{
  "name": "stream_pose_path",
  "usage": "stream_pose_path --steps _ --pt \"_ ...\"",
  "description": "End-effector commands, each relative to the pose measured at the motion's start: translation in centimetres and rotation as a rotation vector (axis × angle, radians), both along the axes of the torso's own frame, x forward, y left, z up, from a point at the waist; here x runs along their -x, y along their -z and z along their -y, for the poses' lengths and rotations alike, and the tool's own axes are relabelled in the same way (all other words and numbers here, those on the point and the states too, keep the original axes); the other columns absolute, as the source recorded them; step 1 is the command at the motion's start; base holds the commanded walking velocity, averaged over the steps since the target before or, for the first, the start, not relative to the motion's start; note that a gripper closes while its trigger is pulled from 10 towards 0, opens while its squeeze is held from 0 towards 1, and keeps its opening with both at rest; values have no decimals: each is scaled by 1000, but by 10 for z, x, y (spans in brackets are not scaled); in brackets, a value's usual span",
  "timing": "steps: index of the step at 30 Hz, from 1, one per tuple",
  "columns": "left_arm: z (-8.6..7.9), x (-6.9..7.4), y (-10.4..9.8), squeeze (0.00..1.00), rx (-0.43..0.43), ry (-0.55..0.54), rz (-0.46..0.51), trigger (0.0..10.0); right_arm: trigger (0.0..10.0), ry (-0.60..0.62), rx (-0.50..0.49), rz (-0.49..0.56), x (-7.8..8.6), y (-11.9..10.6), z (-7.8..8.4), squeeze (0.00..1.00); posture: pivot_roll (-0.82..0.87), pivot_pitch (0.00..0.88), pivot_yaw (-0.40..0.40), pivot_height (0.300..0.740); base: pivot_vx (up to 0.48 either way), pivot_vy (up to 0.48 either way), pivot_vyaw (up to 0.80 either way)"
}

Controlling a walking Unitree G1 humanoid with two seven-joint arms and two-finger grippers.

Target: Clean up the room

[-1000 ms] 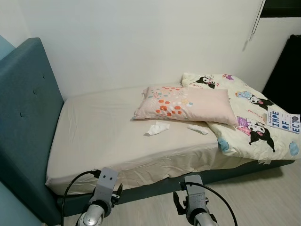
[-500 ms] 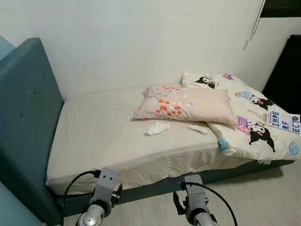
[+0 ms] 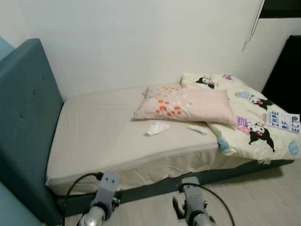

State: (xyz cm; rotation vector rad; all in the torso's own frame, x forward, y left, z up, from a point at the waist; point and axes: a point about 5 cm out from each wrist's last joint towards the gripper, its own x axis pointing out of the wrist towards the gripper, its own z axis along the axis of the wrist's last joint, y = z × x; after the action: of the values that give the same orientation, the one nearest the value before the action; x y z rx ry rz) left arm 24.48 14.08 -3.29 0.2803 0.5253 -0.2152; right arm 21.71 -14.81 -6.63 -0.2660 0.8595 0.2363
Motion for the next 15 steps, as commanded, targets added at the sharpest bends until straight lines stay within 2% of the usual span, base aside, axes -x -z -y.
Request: stream_pose_path --steps 1,5,10,12,13,15 --pt "-5 9 9 0 -34 20 -67 10000 10000 -51 23 -108 18 11 0 0 -23 18 -8 740 0 0 0" --pt "-8 16 15 0 -43 16 -103 10000 10000 -35 17 -109 22 13 1 0 -31 21 -3 740 0 0 0" --pt "-9 16 14 0 -29 -7 -86 10000 10000 -12 11 -73 17 10 0 0 -31 23 -3 740 0 0 0" --pt "-9 10 6 0 -2 -25 -10 10000 10000 7 9 3 9 4 0 0 -29 23 -5 740 0 0 0" --pt "-9 10 6 0 -2 -25 -10 10000 10000 7 9 3 9 4 0 0 -29 23 -5 740 0 0 0" --pt "-12 -2 -16 0 67 -85 183 10000 10000 72 -75 235 -13 -18 -1 0 -28 26 -7 740 0 0 0"
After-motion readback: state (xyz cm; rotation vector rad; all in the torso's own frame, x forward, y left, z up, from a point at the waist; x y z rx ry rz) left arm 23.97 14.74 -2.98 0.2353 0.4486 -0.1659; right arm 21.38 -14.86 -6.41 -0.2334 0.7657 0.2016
